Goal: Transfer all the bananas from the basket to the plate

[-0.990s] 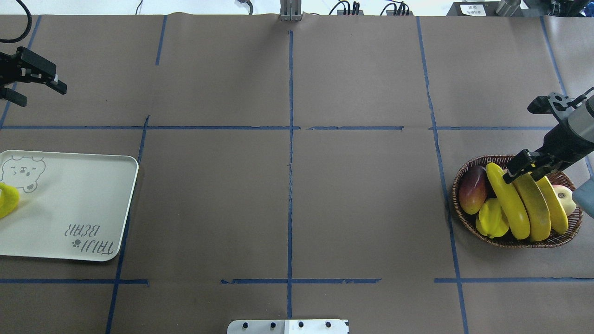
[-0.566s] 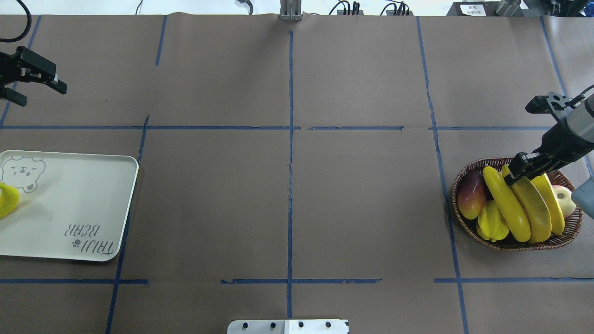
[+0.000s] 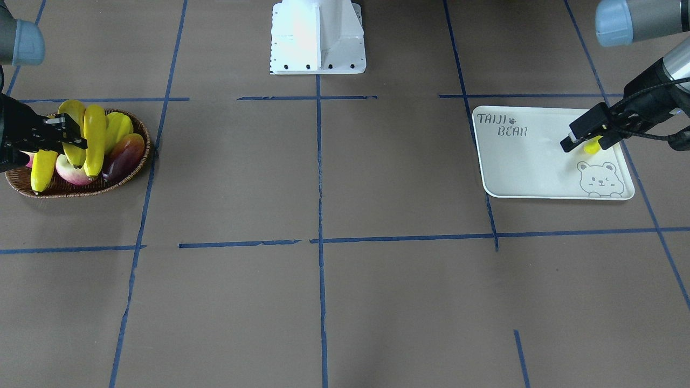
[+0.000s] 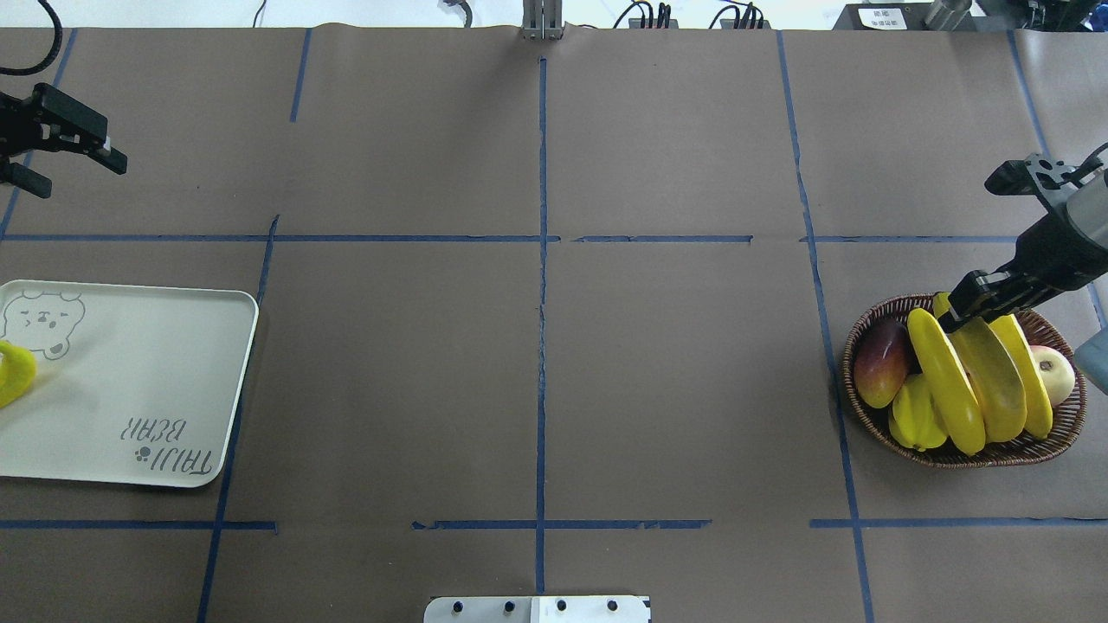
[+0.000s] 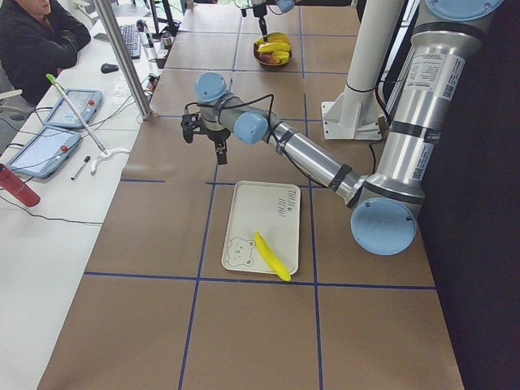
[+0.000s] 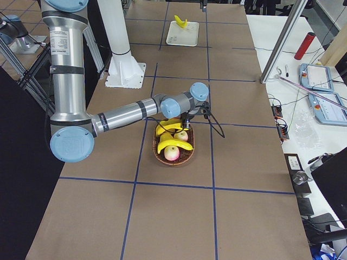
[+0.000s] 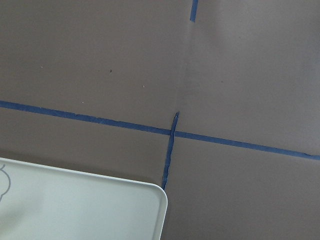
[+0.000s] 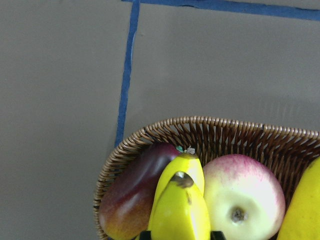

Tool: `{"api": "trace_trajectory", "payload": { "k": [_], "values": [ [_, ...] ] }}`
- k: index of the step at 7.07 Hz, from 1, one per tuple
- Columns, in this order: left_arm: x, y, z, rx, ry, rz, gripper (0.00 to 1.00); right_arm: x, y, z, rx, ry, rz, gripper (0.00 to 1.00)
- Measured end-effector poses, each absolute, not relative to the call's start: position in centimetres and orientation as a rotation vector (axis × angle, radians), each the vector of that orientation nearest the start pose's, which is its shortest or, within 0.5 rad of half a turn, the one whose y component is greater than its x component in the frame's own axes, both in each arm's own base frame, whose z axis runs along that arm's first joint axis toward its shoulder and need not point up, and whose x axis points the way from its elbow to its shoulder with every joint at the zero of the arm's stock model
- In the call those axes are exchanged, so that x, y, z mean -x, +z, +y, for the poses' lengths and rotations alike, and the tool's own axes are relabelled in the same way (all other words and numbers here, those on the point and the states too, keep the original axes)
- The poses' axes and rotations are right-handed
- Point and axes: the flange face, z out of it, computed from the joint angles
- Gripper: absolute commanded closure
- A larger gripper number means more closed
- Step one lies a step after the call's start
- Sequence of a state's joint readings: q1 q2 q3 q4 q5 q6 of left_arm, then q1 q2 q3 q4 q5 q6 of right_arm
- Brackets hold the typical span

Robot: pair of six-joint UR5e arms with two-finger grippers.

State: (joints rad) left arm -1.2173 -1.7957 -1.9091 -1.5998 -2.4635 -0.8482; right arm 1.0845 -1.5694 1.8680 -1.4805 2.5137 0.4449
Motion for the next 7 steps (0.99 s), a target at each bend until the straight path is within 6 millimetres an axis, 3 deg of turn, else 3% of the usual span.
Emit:
{"api": "trace_trajectory", "payload": {
  "k": [2,3,5,7],
  "values": [
    [-13.6,36.2,-52.9,0.037,-0.188,1.023,0.00,15.5,46.8,-46.2,0.086,-0.183,-1.051,1.00],
    [-13.7,36.1,-52.9,0.039,-0.192,1.023,0.00,15.0,44.9,-46.9,0.085,-0.171,-1.073,1.00],
    [-15.0,34.5,-53.3,0.064,-0.232,1.032,0.00,16.0,37.4,-50.3,0.084,-0.122,-1.116,1.00],
    [-18.6,31.6,-53.7,0.111,-0.277,1.041,0.00,18.6,28.1,-53.4,0.077,-0.033,-1.149,1.00]
  ]
}}
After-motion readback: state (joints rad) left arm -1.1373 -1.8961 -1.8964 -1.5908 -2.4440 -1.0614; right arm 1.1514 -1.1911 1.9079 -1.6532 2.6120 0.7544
